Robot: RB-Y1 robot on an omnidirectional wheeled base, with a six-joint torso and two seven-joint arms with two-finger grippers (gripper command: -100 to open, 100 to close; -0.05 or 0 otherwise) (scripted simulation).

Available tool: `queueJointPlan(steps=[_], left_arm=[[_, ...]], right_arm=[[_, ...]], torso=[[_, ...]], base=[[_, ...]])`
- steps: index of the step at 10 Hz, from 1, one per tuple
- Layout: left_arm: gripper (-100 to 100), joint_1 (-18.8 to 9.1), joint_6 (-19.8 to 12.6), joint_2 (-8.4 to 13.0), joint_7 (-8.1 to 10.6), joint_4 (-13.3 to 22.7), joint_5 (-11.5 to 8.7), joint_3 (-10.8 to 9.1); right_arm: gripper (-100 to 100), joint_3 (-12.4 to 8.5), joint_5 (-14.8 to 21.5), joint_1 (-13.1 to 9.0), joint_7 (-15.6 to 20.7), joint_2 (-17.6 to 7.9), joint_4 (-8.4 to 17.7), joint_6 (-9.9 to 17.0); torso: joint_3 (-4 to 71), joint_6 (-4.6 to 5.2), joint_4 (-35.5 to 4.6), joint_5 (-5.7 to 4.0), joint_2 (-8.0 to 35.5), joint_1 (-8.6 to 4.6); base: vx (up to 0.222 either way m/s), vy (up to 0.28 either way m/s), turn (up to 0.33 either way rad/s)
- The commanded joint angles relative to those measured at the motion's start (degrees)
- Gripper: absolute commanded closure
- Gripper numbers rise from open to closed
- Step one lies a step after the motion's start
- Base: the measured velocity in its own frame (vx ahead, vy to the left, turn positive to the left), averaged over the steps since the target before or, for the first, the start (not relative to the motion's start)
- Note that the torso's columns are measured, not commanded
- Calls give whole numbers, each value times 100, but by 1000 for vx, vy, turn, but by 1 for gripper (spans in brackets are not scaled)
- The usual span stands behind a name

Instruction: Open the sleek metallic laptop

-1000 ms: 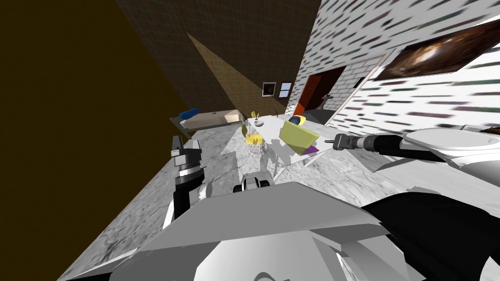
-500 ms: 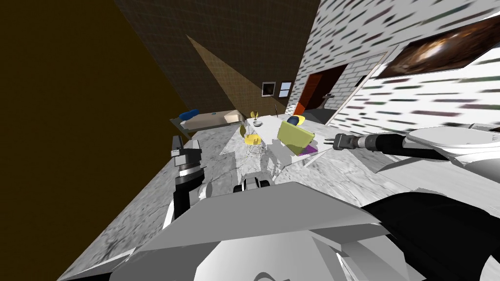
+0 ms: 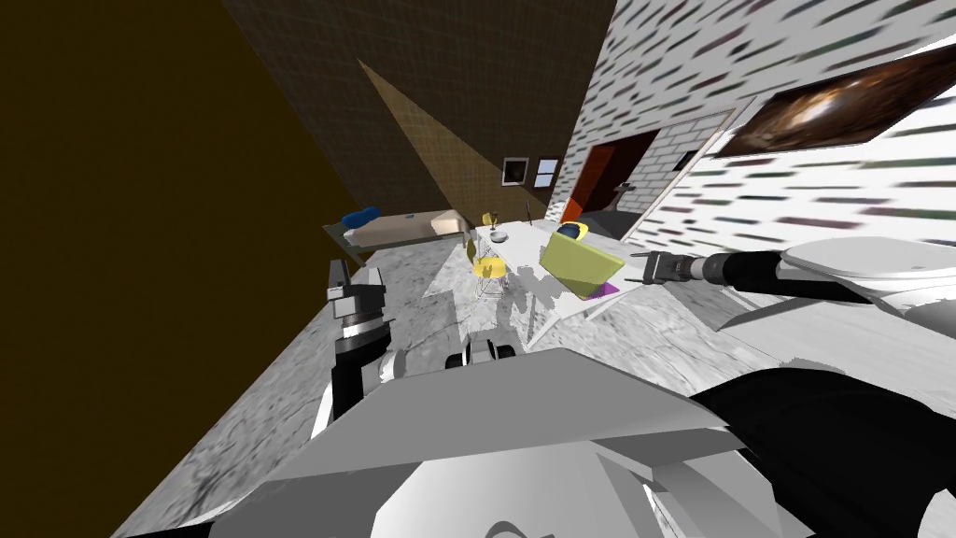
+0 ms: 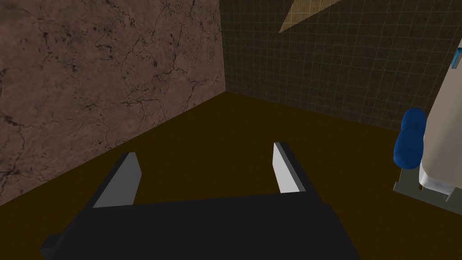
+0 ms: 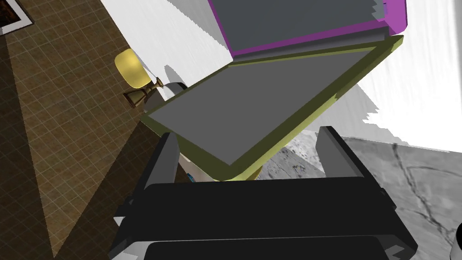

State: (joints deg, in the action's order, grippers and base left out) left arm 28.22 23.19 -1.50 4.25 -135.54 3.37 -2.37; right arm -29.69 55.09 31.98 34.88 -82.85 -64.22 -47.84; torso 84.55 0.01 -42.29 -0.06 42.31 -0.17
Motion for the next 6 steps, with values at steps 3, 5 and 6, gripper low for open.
queueJointPlan(steps=[3, 5, 6], left_arm=[[0, 0, 0, 0, 0, 0, 0, 0], [0, 0, 0, 0, 0, 0, 0, 0], [0, 0, 0, 0, 0, 0, 0, 0]], right_arm=[[-100, -100, 328, 100, 244, -149, 6, 454], [-100, -146, 457, 145, 345, -197, 16, 638], [-100, -161, 500, 159, 380, -207, 26, 712]], torso=[[5, -1, 3, 8, -9, 25], [0, -1, 0, 6, 2, 15], [-2, 0, -1, 4, 2, 14]], base=[[51, 151, -21], [28, 142, -20], [24, 134, -22]])
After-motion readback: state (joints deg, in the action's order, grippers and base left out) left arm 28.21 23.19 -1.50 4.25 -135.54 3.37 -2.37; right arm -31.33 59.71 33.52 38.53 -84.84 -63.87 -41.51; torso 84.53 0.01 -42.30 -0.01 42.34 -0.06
